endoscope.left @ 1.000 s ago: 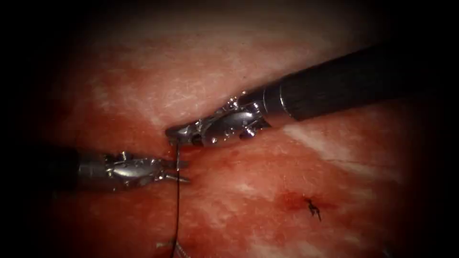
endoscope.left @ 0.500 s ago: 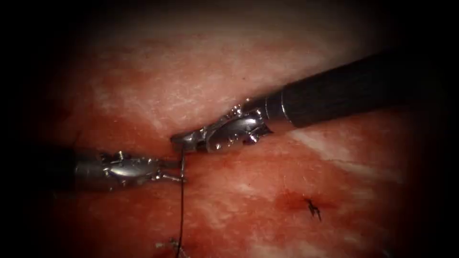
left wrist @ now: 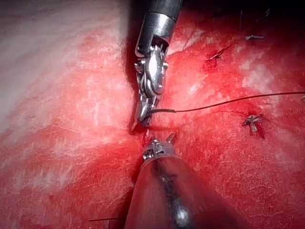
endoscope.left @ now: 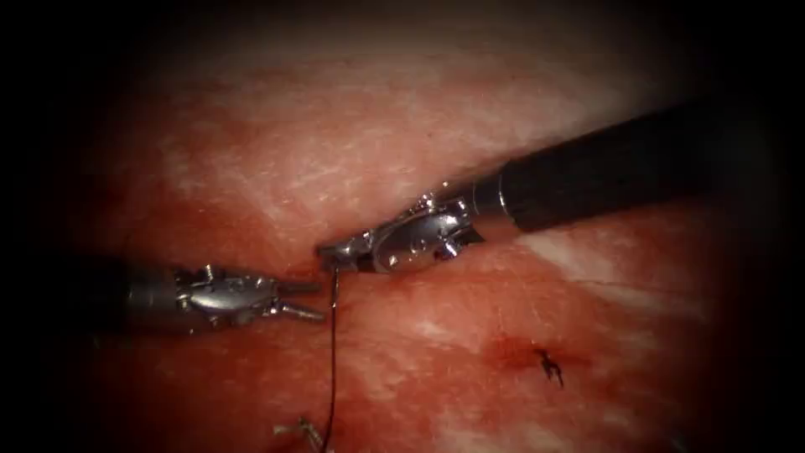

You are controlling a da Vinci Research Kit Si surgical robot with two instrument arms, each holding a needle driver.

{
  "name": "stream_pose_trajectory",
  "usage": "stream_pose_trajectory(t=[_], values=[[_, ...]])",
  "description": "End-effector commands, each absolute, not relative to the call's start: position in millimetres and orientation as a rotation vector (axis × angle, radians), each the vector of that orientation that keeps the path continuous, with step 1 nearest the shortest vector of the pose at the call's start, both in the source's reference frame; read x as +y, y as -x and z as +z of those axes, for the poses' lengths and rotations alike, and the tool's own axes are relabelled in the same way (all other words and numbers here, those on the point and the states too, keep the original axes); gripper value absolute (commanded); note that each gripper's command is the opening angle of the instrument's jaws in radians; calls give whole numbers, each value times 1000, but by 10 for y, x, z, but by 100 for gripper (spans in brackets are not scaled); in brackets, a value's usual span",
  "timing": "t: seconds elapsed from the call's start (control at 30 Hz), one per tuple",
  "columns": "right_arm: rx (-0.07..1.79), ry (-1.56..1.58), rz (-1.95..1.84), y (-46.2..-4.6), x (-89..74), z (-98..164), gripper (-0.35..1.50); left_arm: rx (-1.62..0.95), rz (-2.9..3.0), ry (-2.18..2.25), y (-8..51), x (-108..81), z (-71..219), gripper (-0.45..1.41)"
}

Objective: Wound Closure

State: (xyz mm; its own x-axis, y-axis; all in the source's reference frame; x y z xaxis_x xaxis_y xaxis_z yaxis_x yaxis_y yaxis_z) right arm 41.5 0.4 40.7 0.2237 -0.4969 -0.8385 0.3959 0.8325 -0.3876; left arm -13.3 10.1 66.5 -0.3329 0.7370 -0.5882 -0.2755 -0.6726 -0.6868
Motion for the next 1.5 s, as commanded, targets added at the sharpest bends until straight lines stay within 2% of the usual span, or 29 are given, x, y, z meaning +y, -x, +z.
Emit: stream_pose_trajectory(t=[0.03,0.77,1.0,1.23,1.5], values=[[1205,112,-605,-423,6,397,-35,-637,2045,1251,138,94,670,15],[1243,105,-603,-460,68,337,-35,-633,2046,1251,139,91,671,15],[1224,-39,-398,-476,72,344,-35,-634,2047,1252,137,91,671,15],[1233,-36,-190,-474,67,346,-35,-634,2047,1252,137,90,671,15],[1234,-39,-122,-483,66,351,-35,-634,2047,1252,137,90,671,15]])
